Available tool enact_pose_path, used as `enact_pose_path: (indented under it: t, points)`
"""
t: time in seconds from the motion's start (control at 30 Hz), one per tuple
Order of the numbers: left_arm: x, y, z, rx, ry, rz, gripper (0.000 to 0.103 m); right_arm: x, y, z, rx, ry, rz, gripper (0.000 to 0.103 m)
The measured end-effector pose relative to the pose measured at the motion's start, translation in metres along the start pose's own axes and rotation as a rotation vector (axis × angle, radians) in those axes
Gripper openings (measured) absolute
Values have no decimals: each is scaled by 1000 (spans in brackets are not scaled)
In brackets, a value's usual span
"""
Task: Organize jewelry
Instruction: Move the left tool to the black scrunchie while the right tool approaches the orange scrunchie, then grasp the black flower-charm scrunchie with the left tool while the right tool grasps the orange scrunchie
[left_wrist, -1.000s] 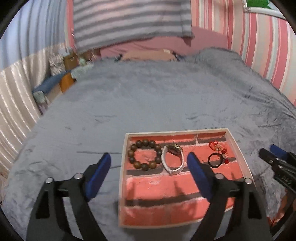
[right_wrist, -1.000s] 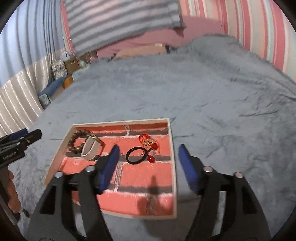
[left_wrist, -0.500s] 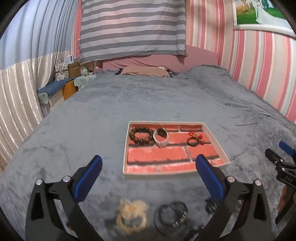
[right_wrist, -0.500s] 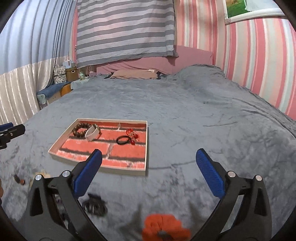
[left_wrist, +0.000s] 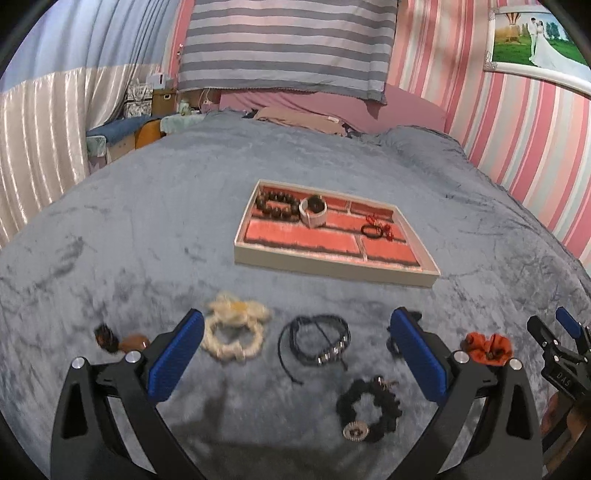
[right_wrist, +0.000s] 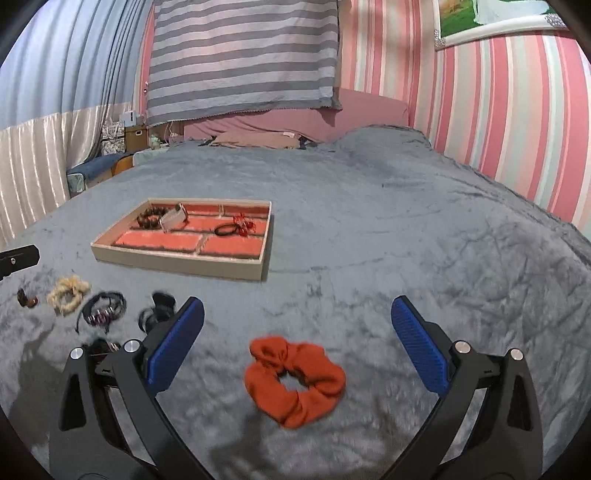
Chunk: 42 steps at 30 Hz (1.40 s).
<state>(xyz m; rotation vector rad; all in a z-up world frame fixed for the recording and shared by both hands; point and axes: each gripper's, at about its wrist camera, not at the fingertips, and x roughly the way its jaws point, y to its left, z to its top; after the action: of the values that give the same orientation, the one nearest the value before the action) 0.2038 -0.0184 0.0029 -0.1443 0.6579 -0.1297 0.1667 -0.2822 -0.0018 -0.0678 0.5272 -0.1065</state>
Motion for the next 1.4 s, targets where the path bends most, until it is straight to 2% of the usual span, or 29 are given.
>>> enact_pose_path:
  t: [0.27,0.4,0.73,1.0,1.33,1.4]
  points:
    - [15,-9,-41,-3,67,1,99,4,-12,-31,37,14,-18,99]
    - [23,-19,-56,31,93,6,99,9,-19,-40,46,29,-39,99]
    - [40,-31,-70,122,102,44,99,28,-29,-56,56,71,-65,99]
    - [60,-28,-75,119,156,25,99,38,-32,-62,76,89,-67,99]
    - [59,-31,-77,141,148,-16,98,53,-41,-64,126,143,-66,99]
    - [60,-30,-77,135,153,-29,98,55,-42,-65,134,147,-62,96]
